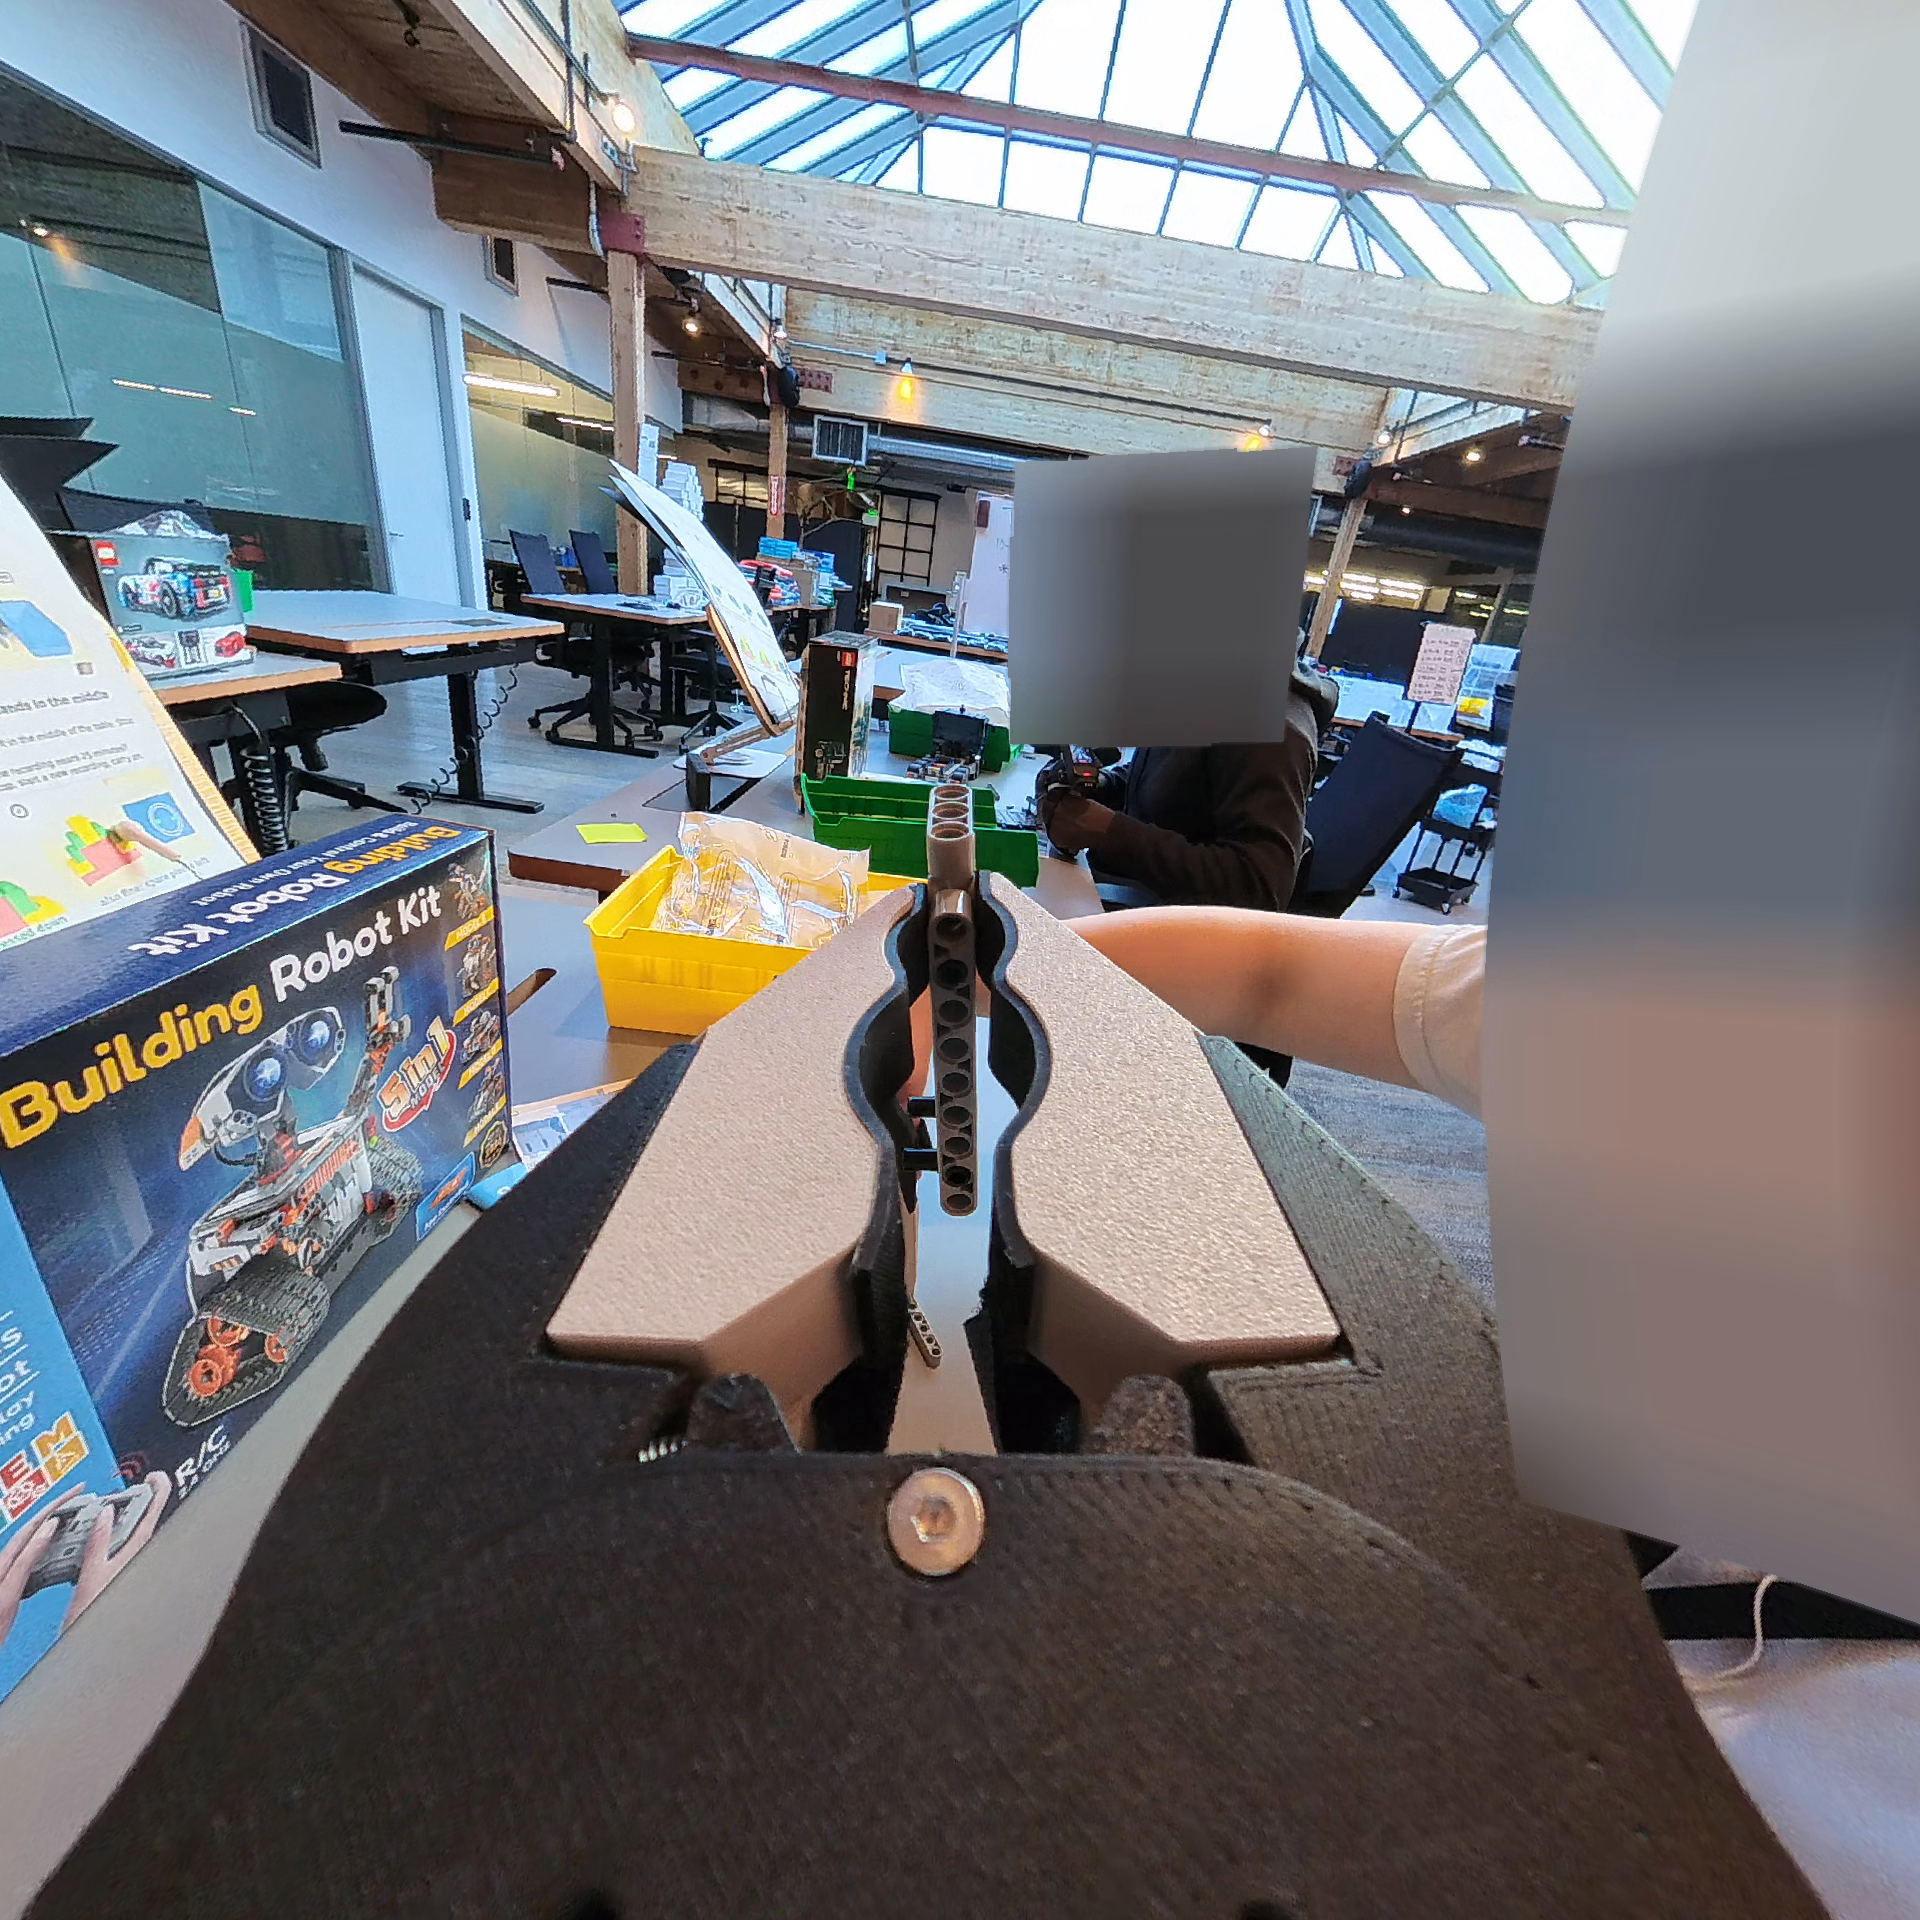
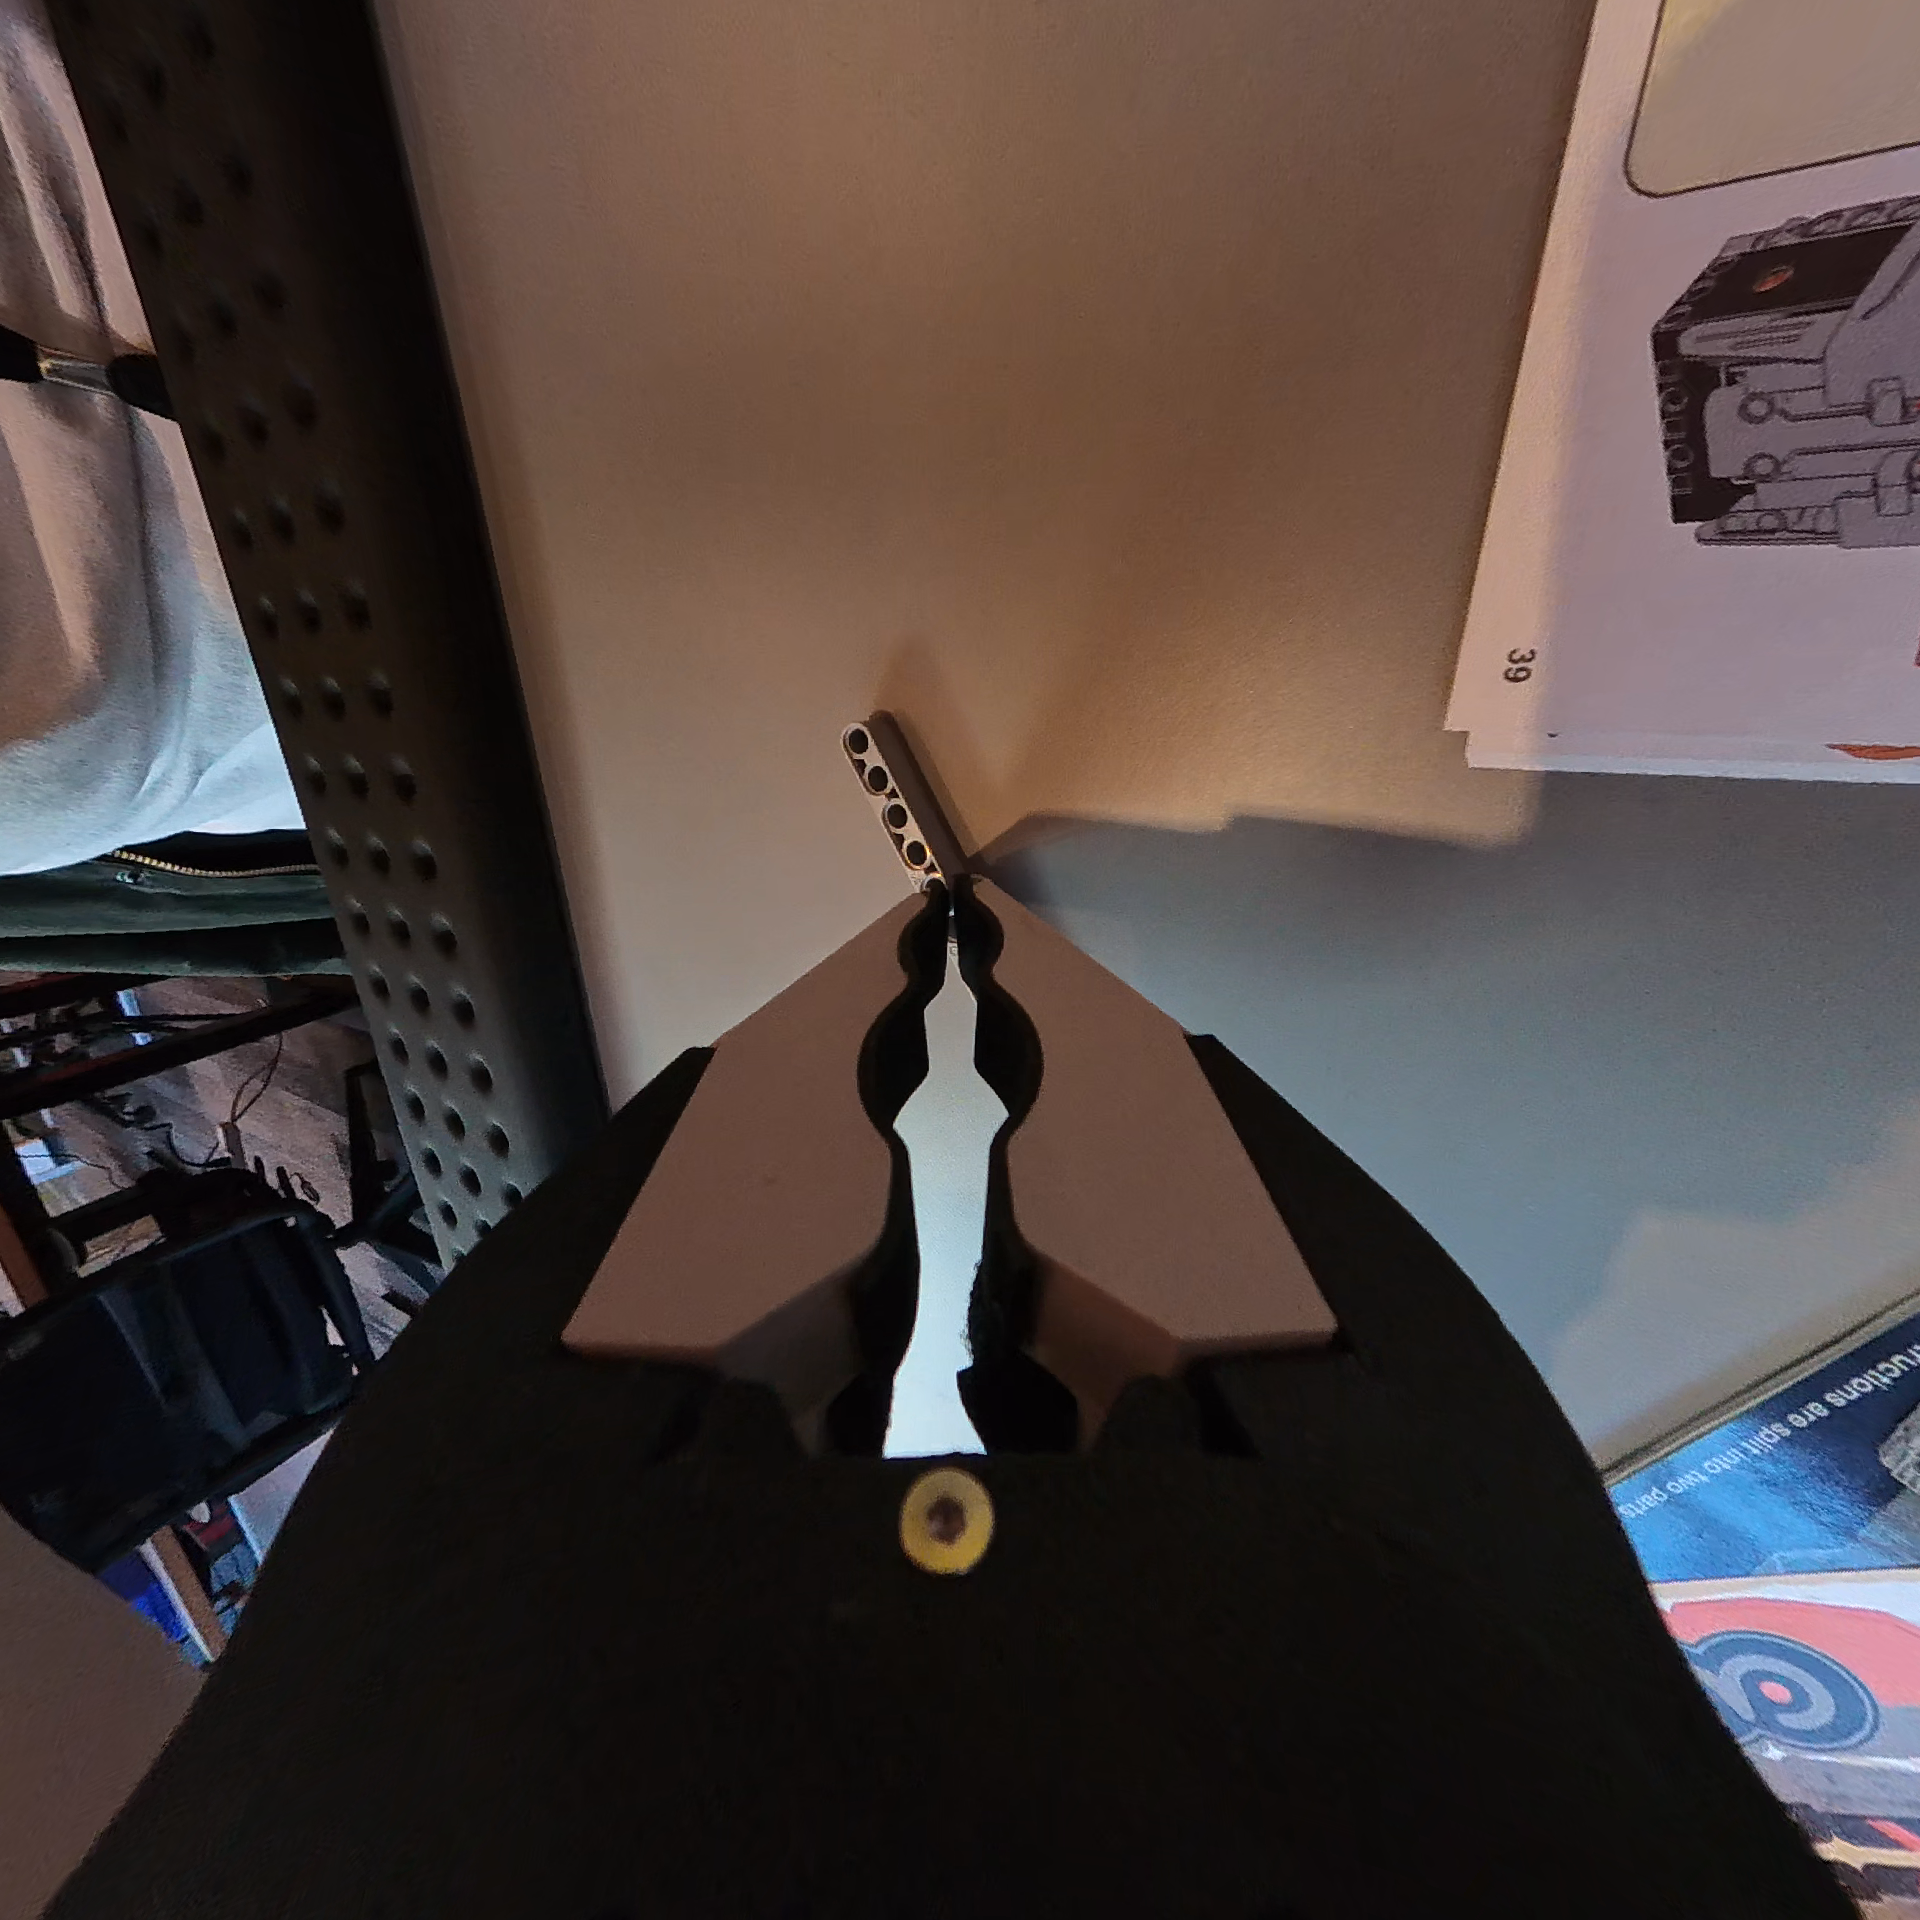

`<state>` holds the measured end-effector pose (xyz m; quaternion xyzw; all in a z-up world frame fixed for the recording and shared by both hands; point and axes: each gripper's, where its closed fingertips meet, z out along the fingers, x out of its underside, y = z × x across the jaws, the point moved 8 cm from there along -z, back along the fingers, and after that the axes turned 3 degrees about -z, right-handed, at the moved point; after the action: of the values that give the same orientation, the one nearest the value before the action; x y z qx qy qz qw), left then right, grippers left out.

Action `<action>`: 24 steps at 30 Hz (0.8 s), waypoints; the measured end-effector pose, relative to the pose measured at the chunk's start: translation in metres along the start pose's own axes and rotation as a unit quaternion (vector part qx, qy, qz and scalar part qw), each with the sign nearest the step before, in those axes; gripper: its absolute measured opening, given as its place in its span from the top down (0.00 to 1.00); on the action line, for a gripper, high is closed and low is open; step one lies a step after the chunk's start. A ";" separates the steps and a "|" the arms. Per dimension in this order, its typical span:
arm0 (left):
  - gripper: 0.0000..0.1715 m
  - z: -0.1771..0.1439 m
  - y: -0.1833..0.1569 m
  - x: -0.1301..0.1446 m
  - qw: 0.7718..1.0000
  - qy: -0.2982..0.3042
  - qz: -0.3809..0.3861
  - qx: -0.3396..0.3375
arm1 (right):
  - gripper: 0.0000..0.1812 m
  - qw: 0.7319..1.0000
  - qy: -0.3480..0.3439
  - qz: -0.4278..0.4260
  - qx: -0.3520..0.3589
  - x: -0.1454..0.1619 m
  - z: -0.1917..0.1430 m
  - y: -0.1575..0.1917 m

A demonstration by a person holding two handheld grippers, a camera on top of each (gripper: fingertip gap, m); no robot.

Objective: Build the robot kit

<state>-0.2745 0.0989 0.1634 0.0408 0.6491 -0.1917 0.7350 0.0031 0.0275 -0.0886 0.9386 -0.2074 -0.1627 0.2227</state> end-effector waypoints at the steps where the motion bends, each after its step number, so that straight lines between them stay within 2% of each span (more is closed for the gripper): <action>1: 0.97 0.000 0.000 0.000 1.000 -0.001 0.000 0.000 | 1.00 1.000 -0.001 -0.002 0.001 0.000 0.000 0.000; 6: 0.97 -0.002 0.001 -0.001 1.000 -0.004 -0.001 -0.002 | 0.96 0.998 -0.047 -0.025 0.021 -0.005 -0.010 0.011; 9: 0.97 -0.002 0.001 -0.001 1.000 -0.004 -0.001 -0.003 | 0.95 0.986 -0.083 -0.089 0.111 -0.012 -0.018 0.022; 10: 0.97 -0.002 0.001 -0.001 1.000 -0.004 -0.001 -0.003 | 0.90 0.980 -0.079 -0.120 0.136 -0.014 -0.015 0.031; 12: 0.97 -0.002 0.002 0.000 1.000 -0.001 0.000 -0.005 | 0.87 0.965 -0.043 -0.173 0.194 -0.018 -0.006 0.046; 14: 0.97 -0.001 0.002 0.000 1.000 0.001 0.000 -0.006 | 0.87 0.948 -0.021 -0.228 0.219 -0.021 0.004 0.061; 17: 0.97 0.001 0.002 0.001 1.000 0.004 0.000 -0.008 | 0.89 0.921 0.034 -0.282 0.267 -0.022 0.012 0.067; 21: 0.97 0.004 0.001 0.002 1.000 0.011 0.001 -0.008 | 0.94 0.908 0.096 -0.299 0.276 -0.018 0.021 0.062; 24: 0.97 0.005 0.001 0.003 1.000 0.014 0.002 -0.007 | 0.92 0.909 0.110 -0.297 0.271 -0.018 0.027 0.059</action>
<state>-0.2694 0.0976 0.1612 0.0395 0.6609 -0.1852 0.7262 -0.0418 -0.0217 -0.0792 0.9930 0.0706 -0.0551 -0.0771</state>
